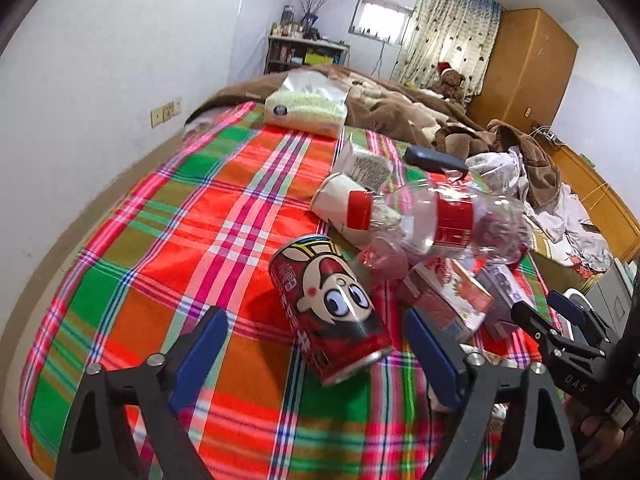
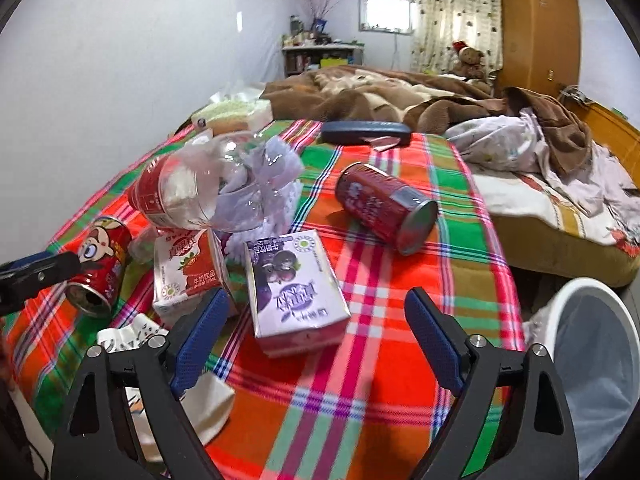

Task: Collect trash
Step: 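Grasp the red milk can with the left tool while the right tool grasps the purple juice carton, then carry both items to the white bin and open both tools to drop them, then grasp the patterned paper cup with the left tool while the right tool grasps the red can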

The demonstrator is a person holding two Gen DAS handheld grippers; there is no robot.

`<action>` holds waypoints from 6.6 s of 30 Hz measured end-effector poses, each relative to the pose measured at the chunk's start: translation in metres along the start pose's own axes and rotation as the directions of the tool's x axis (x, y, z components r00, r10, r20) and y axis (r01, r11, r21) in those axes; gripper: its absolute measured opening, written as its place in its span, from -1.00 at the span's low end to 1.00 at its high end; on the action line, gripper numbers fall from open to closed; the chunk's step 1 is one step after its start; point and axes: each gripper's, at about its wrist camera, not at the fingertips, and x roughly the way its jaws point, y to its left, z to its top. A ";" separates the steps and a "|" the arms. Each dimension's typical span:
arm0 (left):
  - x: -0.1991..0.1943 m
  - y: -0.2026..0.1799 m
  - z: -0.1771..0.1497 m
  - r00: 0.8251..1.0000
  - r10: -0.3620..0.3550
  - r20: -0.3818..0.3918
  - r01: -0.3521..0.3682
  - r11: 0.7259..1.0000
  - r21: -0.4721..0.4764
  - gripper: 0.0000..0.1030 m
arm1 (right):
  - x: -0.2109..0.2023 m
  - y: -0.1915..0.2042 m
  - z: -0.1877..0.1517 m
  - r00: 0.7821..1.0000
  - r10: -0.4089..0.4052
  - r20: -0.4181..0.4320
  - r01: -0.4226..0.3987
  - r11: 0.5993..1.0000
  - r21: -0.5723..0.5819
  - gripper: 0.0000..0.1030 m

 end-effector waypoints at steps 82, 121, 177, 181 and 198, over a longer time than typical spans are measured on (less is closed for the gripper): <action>-0.054 -0.108 -0.011 0.994 -0.080 0.075 0.068 0.986 0.150 0.02 | -0.071 -0.080 -0.012 0.991 -0.044 0.128 0.017 0.979 0.201 0.11; 0.022 -0.382 -0.078 0.901 -0.369 -0.227 0.433 0.758 0.487 0.03 | -0.087 -0.230 -0.080 0.954 -0.284 -0.093 0.298 0.878 0.375 0.12; -0.044 -0.103 -0.042 0.998 -0.052 0.028 0.047 0.989 0.142 0.41 | -0.052 -0.096 0.001 0.992 -0.032 0.122 0.019 0.994 0.108 0.36; -0.036 -0.090 -0.043 0.998 -0.064 -0.003 0.064 0.994 0.088 0.45 | -0.034 -0.092 0.013 0.994 -0.001 0.107 -0.008 0.996 0.085 0.36; 0.014 -0.115 -0.066 0.979 -0.115 -0.166 0.122 0.992 0.034 0.46 | 0.035 -0.072 0.052 0.998 0.056 0.013 -0.055 0.996 -0.067 0.36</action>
